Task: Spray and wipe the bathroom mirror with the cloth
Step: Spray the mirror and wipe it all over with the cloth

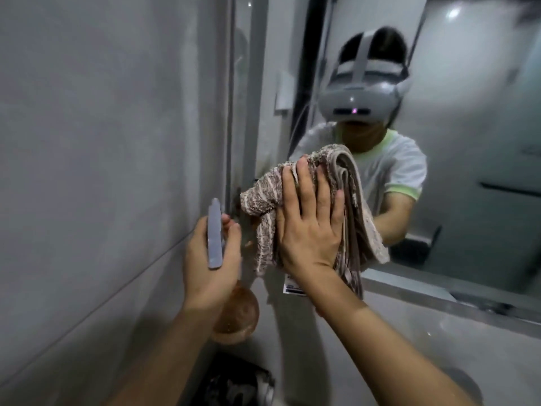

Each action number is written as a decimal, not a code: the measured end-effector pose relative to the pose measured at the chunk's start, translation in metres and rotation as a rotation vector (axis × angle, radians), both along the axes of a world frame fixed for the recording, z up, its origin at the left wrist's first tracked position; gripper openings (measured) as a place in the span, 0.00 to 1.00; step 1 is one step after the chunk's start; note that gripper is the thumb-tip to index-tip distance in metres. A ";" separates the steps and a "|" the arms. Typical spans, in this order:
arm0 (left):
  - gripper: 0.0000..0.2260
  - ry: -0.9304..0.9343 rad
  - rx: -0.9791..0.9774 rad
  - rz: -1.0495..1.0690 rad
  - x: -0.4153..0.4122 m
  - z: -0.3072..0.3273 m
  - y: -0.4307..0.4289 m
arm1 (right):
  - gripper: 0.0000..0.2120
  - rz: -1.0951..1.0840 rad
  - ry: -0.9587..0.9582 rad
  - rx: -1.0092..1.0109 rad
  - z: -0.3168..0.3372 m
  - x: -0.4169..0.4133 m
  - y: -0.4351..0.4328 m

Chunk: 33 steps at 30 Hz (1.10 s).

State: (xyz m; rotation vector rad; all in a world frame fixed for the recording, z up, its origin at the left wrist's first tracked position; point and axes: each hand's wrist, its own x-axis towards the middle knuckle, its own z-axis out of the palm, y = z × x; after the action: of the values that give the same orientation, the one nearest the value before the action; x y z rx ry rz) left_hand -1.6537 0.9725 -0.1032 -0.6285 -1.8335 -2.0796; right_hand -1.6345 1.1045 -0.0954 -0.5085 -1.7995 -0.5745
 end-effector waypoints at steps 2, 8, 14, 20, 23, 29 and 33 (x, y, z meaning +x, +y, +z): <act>0.09 -0.015 0.010 0.007 -0.009 -0.008 -0.005 | 0.24 0.019 0.002 0.015 -0.002 -0.007 -0.006; 0.04 -0.017 0.071 0.015 -0.018 -0.028 -0.007 | 0.26 0.183 -0.111 0.034 -0.005 -0.009 -0.016; 0.05 -0.046 0.110 0.030 -0.009 -0.035 -0.010 | 0.29 0.340 -0.190 0.136 -0.007 -0.019 -0.013; 0.06 -0.020 0.059 0.085 -0.002 -0.035 -0.017 | 0.31 0.532 -0.395 0.203 -0.001 -0.005 -0.004; 0.07 -0.011 0.026 0.098 0.007 -0.033 -0.010 | 0.26 0.547 -0.464 0.241 -0.001 0.007 0.003; 0.06 0.014 -0.058 0.022 0.045 -0.027 0.020 | 0.25 0.515 -0.486 0.219 -0.011 0.059 0.043; 0.01 0.018 -0.083 -0.063 0.083 -0.024 0.047 | 0.25 0.495 -0.499 0.231 -0.012 0.101 0.077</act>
State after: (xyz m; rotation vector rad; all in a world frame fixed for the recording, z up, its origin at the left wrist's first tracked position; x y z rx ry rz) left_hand -1.5702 1.0190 -0.1272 -0.7330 -1.9216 -2.0390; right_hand -1.5333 1.1813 -0.1078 0.2653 -2.1882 -0.5785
